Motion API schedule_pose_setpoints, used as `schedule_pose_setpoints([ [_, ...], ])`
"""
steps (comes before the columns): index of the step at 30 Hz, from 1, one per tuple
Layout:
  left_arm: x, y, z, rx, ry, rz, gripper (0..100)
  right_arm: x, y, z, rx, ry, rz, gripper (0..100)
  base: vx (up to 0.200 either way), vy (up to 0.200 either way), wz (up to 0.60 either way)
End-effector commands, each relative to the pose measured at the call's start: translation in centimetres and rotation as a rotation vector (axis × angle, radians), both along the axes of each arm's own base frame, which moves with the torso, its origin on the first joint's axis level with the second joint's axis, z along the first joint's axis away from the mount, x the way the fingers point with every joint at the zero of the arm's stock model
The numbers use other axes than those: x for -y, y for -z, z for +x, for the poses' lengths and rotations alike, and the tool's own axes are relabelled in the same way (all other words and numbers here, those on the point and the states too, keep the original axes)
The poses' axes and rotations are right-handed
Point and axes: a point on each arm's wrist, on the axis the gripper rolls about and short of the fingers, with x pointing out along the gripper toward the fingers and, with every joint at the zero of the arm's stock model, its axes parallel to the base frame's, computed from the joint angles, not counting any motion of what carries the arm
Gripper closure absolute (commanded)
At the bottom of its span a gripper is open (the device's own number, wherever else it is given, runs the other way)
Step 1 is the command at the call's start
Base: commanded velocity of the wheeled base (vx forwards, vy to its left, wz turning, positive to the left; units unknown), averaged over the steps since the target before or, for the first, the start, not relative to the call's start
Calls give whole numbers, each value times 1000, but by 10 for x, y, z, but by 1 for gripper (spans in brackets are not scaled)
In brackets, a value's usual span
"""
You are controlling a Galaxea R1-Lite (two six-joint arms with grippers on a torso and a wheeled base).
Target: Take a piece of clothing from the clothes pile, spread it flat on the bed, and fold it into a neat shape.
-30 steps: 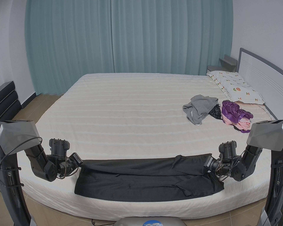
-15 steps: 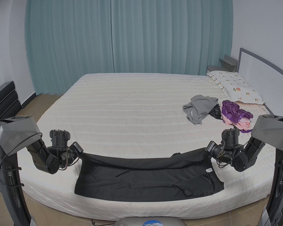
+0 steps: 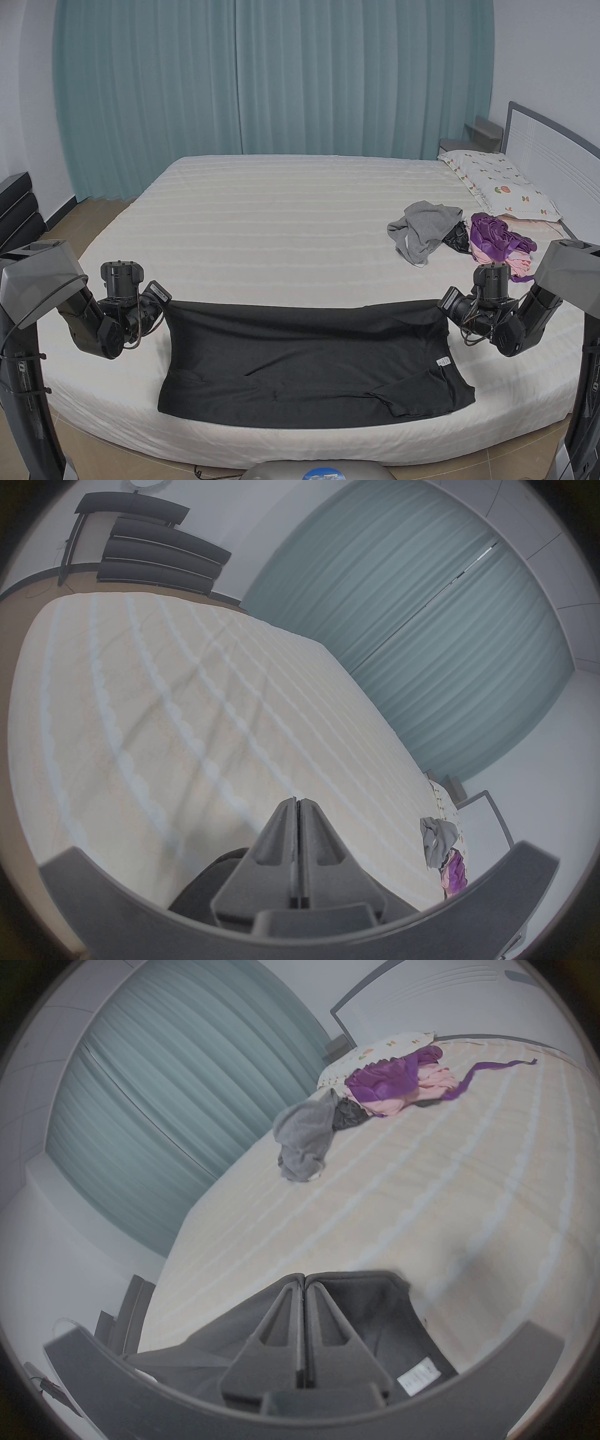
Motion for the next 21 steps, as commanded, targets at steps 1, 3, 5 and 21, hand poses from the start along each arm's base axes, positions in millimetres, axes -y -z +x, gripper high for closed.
schedule_pose_setpoints([
  [1,-8,18,-20,-49,-2,13,100,4,11,-22,-78,-22,-20,100,0,0,0],
  [3,-8,21,-24,-64,7,29,100,5,13,-26,-92,-31,-27,100,0,0,0],
  [5,-7,32,-41,-121,53,94,100,8,22,-38,-136,-64,-51,100,0,0,0],
  [21,-3,58,-73,-259,165,122,100,12,47,-56,-226,-102,-98,100,0,0,0],
])
